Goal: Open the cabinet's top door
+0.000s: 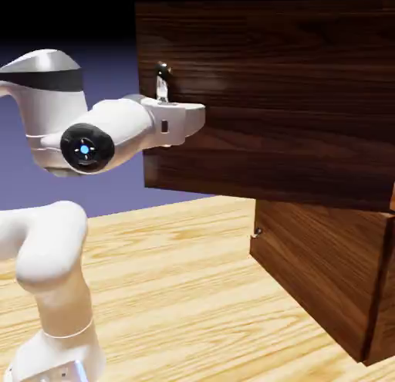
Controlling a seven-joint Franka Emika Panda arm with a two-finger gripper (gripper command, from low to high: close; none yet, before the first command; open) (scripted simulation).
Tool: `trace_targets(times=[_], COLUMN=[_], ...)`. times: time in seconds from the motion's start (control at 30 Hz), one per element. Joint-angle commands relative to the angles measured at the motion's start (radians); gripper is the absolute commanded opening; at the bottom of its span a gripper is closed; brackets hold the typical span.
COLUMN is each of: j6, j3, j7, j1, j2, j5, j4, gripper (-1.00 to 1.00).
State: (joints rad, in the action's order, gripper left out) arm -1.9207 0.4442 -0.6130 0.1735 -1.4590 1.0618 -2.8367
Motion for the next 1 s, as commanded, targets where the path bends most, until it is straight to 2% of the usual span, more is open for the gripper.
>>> trace_targets(times=[0.0, 0.23, 0.4, 0.67, 0.97], j6=[-0.029, -0.192, -0.203, 0.119, 0.426], j3=[0.016, 0.139, 0.244, 0.435, 0.548], j7=[0.016, 0.175, 0.305, 0.301, 0.357], j1=[-0.036, -0.286, -0.421, -0.494, -0.720], j2=[-0.016, -0.162, -0.269, -0.244, -0.249], j5=[-0.028, -0.288, -0.506, -0.628, -0.734], j4=[-0.002, -0.008, 0.019, 0.247, 0.573], gripper=[-1.00, -1.00, -1.00, -1.00, -1.00])
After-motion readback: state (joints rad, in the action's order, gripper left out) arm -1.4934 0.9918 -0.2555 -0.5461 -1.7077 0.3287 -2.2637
